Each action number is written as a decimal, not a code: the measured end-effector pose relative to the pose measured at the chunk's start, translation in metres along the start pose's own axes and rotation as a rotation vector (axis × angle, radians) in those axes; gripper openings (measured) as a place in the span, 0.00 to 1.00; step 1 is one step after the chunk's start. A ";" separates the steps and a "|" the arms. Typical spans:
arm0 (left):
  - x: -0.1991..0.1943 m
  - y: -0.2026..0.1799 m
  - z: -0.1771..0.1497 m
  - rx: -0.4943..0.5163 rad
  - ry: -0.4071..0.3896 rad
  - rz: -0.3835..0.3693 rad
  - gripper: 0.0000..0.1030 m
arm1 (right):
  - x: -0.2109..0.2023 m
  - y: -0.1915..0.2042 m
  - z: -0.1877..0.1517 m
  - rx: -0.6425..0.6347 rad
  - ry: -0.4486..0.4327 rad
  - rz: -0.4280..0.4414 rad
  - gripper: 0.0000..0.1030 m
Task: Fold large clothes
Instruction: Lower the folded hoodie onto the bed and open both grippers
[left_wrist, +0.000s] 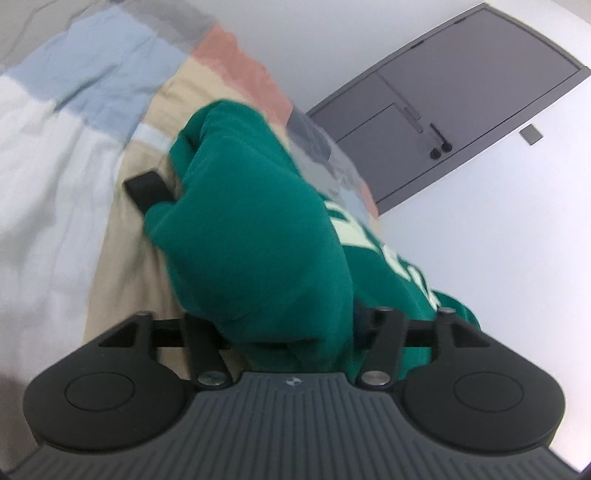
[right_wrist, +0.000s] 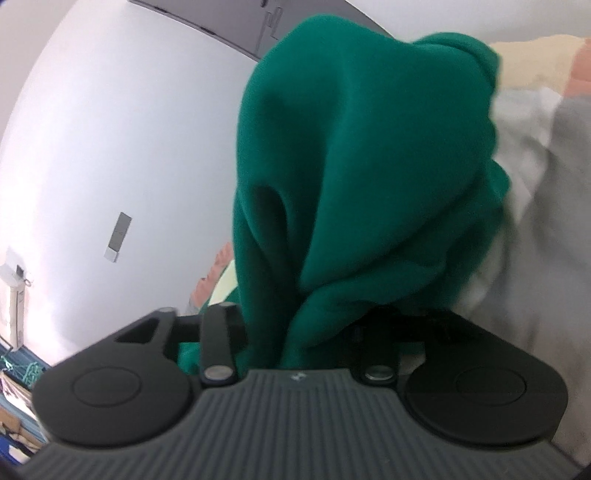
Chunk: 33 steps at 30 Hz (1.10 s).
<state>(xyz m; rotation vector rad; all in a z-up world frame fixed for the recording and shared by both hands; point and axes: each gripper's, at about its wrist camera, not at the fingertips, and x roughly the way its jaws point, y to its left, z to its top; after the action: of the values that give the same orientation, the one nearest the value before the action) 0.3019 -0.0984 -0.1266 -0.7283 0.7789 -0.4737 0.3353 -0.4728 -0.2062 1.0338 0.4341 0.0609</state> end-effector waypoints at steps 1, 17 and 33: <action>-0.003 0.001 -0.002 0.006 0.007 0.010 0.65 | -0.001 0.001 -0.002 0.000 0.002 -0.017 0.63; -0.125 -0.077 -0.019 0.389 -0.061 0.264 0.77 | -0.124 0.066 -0.007 -0.230 -0.097 -0.160 0.70; -0.249 -0.205 -0.023 0.641 -0.211 0.204 0.78 | -0.217 0.252 -0.045 -0.678 -0.222 -0.045 0.70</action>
<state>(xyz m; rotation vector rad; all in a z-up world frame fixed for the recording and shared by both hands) 0.1034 -0.0878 0.1280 -0.0962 0.4530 -0.4195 0.1589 -0.3602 0.0554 0.3561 0.2056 0.0470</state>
